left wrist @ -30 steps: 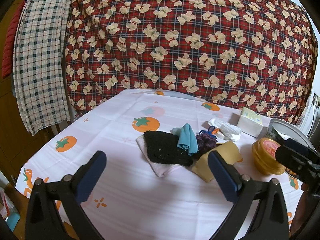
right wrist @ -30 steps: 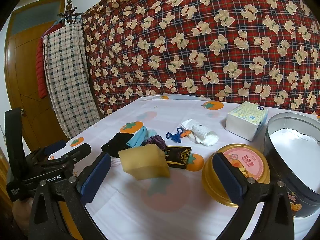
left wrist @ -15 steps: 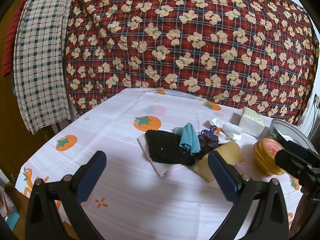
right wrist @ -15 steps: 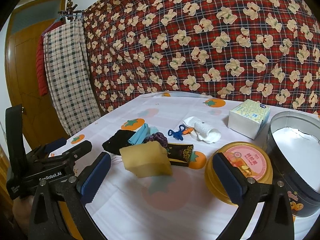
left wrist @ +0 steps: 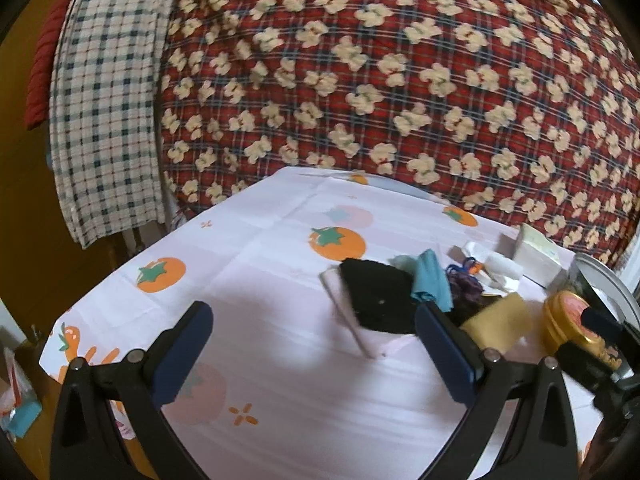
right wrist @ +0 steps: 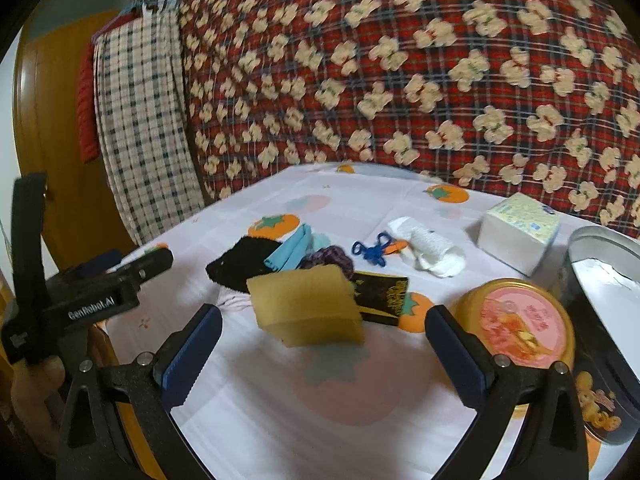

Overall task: Organize soft objects
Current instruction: 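Grasp the yellow sponge with the right tool while the left tool grasps the black cloth, then carry the yellow sponge and black cloth over the round metal bin with both tools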

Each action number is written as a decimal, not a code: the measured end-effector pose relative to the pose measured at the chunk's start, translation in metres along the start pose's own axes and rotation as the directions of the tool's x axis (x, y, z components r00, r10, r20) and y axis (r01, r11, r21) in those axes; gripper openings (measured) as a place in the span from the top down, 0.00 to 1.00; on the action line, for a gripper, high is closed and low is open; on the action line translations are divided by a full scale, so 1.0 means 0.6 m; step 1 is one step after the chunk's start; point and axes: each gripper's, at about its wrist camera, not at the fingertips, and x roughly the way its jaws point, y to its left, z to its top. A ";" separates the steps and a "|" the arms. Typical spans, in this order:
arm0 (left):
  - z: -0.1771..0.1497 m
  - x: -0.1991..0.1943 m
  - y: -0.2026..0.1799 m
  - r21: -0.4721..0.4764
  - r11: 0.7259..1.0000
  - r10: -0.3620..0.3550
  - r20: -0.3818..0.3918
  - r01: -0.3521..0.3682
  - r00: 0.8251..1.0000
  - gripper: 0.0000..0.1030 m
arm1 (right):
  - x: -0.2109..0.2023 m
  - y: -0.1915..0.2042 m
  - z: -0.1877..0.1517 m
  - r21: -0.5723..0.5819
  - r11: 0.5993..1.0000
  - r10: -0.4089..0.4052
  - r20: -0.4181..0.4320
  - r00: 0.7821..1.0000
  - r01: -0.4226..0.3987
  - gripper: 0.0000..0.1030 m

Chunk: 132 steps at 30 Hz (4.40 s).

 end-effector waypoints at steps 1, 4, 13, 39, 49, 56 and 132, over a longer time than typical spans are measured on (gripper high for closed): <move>0.000 0.002 0.003 -0.006 1.000 0.002 -0.004 -0.002 1.000 0.00 | 0.010 0.005 0.001 -0.015 1.000 -0.006 -0.015 1.000 0.006 0.00; 0.000 0.008 0.006 -0.007 1.000 0.007 -0.015 -0.007 1.000 0.00 | 0.040 0.019 0.007 -0.060 0.998 -0.036 -0.053 0.998 0.033 0.01; -0.002 0.035 0.016 -0.022 1.000 0.019 -0.053 -0.020 0.998 0.00 | 0.124 0.024 0.021 -0.087 0.995 -0.061 -0.169 0.984 0.047 0.04; 0.028 0.139 -0.073 0.116 0.988 -0.079 -0.221 0.107 0.972 0.49 | 0.053 -0.005 0.024 -0.024 1.000 -0.005 0.071 0.997 0.007 0.30; 0.022 0.141 -0.082 0.149 0.982 -0.086 -0.221 0.120 0.971 0.89 | 0.023 -0.013 0.017 -0.009 1.000 -0.008 0.164 0.986 0.009 0.30; 0.028 0.124 -0.076 0.125 0.981 -0.128 -0.161 0.149 0.979 0.90 | 0.001 -0.029 0.013 0.021 1.000 -0.024 0.223 0.974 0.020 0.30; 0.051 0.013 -0.356 0.225 0.924 -0.343 0.132 0.309 0.930 0.91 | -0.145 -0.288 -0.017 0.228 0.935 -0.343 0.384 0.857 0.272 0.30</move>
